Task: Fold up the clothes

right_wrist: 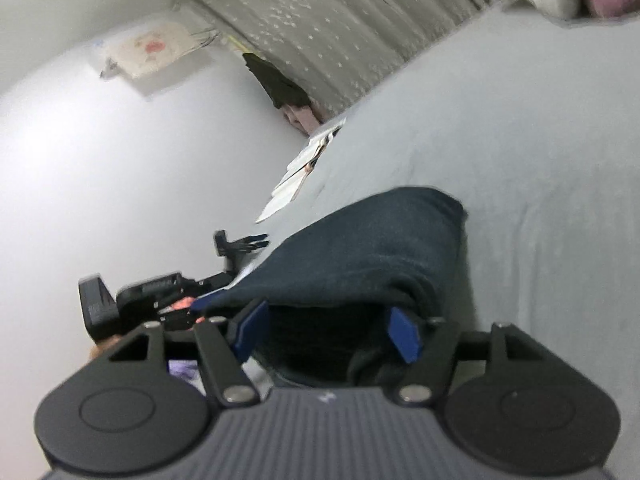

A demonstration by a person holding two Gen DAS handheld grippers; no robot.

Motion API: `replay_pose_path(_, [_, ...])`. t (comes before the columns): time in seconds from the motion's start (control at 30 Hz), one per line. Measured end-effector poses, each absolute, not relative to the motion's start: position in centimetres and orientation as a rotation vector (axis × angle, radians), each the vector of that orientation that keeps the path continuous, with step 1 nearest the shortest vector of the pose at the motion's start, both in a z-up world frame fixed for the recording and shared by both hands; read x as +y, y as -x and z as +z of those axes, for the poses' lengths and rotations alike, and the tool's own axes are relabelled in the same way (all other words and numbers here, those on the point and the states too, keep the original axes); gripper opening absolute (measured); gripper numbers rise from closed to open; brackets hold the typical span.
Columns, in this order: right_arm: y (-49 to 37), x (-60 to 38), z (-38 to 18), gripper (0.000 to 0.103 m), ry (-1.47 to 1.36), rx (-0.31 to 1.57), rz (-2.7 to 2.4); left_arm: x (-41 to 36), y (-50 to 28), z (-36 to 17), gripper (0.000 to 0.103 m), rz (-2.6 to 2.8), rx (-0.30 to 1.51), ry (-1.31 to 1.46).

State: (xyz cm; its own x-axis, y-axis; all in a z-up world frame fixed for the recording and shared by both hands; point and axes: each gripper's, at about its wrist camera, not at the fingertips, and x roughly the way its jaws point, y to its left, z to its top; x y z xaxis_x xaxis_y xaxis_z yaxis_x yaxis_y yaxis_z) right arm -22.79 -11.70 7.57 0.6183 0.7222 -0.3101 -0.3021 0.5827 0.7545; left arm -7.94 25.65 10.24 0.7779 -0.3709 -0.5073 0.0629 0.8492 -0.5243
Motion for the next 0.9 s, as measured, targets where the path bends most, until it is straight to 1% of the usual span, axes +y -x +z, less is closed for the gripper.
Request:
replay_pose_path(0.07, [23.3, -12.6, 8.8, 0.086, -0.697, 0.639, 0.747, 25.4, 8.4, 11.2, 0.033, -0.248, 0.606, 0.474])
replay_pose_path(0.1, [23.8, -13.2, 9.7, 0.089, -0.664, 0.611, 0.772, 25.3, 8.6, 11.6, 0.034, -0.249, 0.588, 0.456])
replay_pose_path(0.13, [24.6, -14.0, 10.8, 0.094, -0.601, 0.554, 0.751, 24.3, 8.5, 11.5, 0.035, -0.280, 0.600, 0.442])
replay_pose_path(0.17, [25.2, -14.9, 11.8, 0.096, -0.546, 0.503, 0.715, 23.3, 8.3, 11.3, 0.037, -0.313, 0.615, 0.429])
replay_pose_path(0.23, [22.1, -15.3, 12.5, 0.096, -0.467, 0.472, 0.589, 21.1, 7.8, 10.7, 0.038, -0.349, 0.655, 0.388])
replay_pose_path(0.3, [17.9, -14.9, 12.0, 0.085, -0.351, 0.510, 0.499, 19.2, 7.1, 9.8, 0.040, -0.332, 0.702, 0.342])
replay_pose_path(0.37, [14.2, -13.8, 10.9, 0.045, -0.235, 0.594, 0.469, 17.9, 6.7, 9.1, 0.044, -0.295, 0.721, 0.280])
replay_pose_path(0.4, [12.4, -13.2, 10.3, 0.041, -0.181, 0.637, 0.479, 17.5, 6.6, 8.8, 0.045, -0.277, 0.726, 0.247])
replay_pose_path(0.43, [10.4, -12.4, 9.7, 0.039, -0.125, 0.669, 0.520, 17.3, 6.4, 8.5, 0.045, -0.263, 0.736, 0.229])
replay_pose_path(0.5, [6.9, -10.9, 9.0, 0.040, -0.029, 0.689, 0.583, 17.3, 6.1, 8.2, 0.045, -0.249, 0.755, 0.231])
replay_pose_path(0.53, [5.5, -10.5, 8.9, 0.044, -0.002, 0.687, 0.610, 17.3, 5.9, 7.9, 0.045, -0.242, 0.768, 0.226])
replay_pose_path(0.57, [4.8, -10.5, 8.7, 0.052, 0.017, 0.689, 0.638, 17.4, 5.8, 7.7, 0.044, -0.234, 0.781, 0.220])
replay_pose_path(0.63, [3.3, -10.4, 8.3, 0.063, 0.049, 0.694, 0.696, 17.2, 5.8, 7.0, 0.044, -0.227, 0.803, 0.186])
replay_pose_path(0.67, [2.7, -10.8, 8.1, 0.062, 0.050, 0.705, 0.730, 17.2, 5.8, 6.7, 0.043, -0.223, 0.809, 0.174])
replay_pose_path(0.7, [2.2, -11.1, 7.9, 0.060, 0.052, 0.715, 0.765, 17.2, 5.7, 6.5, 0.041, -0.218, 0.816, 0.164])
replay_pose_path(0.73, [1.9, -11.4, 7.6, 0.039, 0.052, 0.722, 0.797, 17.2, 5.5, 6.4, 0.039, -0.214, 0.820, 0.166])
replay_pose_path(0.8, [2.8, -11.2, 6.9, 0.031, 0.056, 0.716, 0.842, 17.3, 5.2, 6.2, 0.031, -0.207, 0.830, 0.170])
replay_pose_path(0.87, [3.6, -10.2, 7.6, 0.022, 0.119, 0.700, 0.844, 18.0, 4.9, 6.2, 0.026, -0.206, 0.838, 0.208])
replay_pose_path(0.9, [3.5, -10.3, 8.3, 0.021, 0.117, 0.692, 0.843, 18.2, 5.0, 6.2, 0.024, -0.207, 0.840, 0.218])
